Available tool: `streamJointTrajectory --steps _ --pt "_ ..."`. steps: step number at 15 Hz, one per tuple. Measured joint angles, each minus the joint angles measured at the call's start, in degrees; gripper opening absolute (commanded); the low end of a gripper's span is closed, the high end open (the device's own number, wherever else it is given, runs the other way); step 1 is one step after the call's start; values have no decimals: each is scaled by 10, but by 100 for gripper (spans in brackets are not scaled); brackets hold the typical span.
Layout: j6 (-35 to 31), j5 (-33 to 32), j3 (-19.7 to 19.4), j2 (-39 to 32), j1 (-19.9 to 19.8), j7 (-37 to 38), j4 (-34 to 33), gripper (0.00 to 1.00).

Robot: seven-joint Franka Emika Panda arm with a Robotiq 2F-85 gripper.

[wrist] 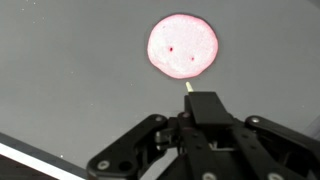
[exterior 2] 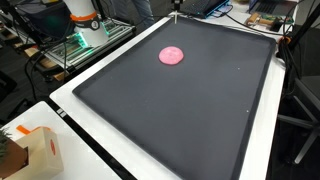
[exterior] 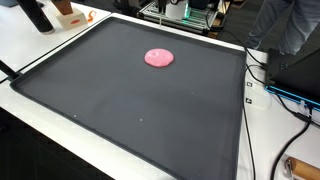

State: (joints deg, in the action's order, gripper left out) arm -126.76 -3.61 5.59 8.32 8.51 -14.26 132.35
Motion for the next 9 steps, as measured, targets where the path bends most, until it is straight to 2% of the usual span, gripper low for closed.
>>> streamJointTrajectory --steps 5,9 --pt "33 159 -55 -51 -28 -126 -39 3" --pt "98 275 -79 -97 -64 -232 -72 3"
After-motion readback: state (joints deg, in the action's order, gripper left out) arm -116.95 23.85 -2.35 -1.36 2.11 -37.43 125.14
